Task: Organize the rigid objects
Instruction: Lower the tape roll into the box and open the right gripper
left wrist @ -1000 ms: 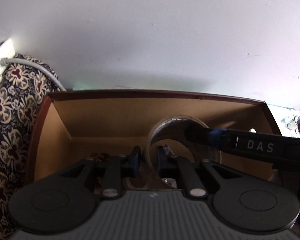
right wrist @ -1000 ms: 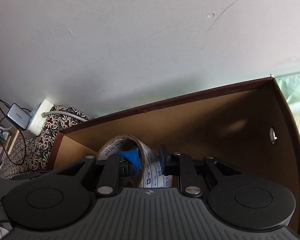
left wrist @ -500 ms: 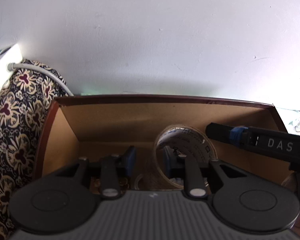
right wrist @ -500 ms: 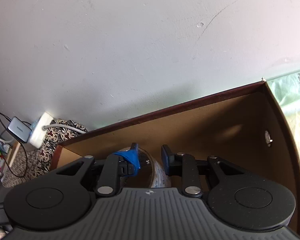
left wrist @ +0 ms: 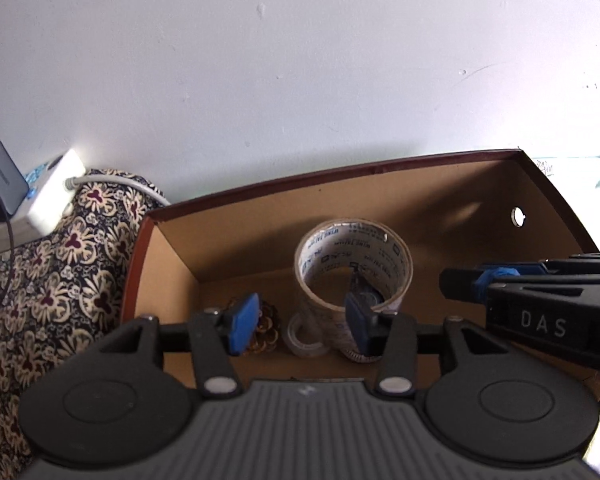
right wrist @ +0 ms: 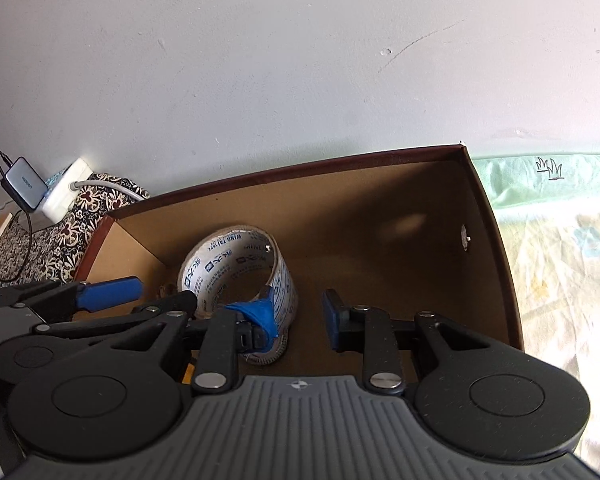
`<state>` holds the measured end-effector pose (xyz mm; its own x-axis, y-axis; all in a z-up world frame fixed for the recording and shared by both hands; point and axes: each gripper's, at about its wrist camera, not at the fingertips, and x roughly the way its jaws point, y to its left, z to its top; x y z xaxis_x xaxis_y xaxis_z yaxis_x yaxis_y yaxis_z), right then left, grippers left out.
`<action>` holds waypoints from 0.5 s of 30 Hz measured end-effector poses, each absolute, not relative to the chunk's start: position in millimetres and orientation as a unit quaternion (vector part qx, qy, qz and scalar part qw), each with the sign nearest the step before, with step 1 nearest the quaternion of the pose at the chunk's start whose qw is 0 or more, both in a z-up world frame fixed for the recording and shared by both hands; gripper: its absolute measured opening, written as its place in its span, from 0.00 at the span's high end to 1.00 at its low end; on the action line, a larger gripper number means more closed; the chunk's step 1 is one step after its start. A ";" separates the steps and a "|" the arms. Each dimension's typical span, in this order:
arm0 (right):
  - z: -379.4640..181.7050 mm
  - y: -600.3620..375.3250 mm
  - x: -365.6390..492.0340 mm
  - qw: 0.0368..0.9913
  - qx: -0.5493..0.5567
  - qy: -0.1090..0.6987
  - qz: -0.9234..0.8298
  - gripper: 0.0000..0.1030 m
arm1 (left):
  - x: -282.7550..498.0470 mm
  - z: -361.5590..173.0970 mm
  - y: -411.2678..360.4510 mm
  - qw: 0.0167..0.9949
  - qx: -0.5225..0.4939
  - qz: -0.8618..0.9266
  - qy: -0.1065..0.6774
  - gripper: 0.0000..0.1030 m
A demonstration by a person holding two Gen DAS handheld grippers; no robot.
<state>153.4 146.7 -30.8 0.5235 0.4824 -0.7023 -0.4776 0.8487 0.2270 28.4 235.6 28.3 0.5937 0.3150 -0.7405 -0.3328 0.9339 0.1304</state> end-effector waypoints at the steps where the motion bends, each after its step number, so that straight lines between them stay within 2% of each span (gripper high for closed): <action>1: -30.9 145.3 150.5 0.873 0.000 0.403 0.273 0.91 | 23.3 30.3 232.2 0.893 -0.008 0.182 0.412 0.54; 3: -30.2 140.1 145.2 0.875 -0.005 0.401 0.273 0.91 | 15.6 33.2 220.1 0.892 0.001 0.189 0.412 0.50; 9: -24.6 127.6 121.9 0.884 -0.023 0.381 0.269 0.90 | 1.3 42.5 188.5 0.892 0.044 0.220 0.393 0.49; 15: -15.7 111.1 97.4 0.896 -0.040 0.353 0.264 0.88 | -12.3 45.6 159.0 0.895 0.029 0.231 0.380 0.47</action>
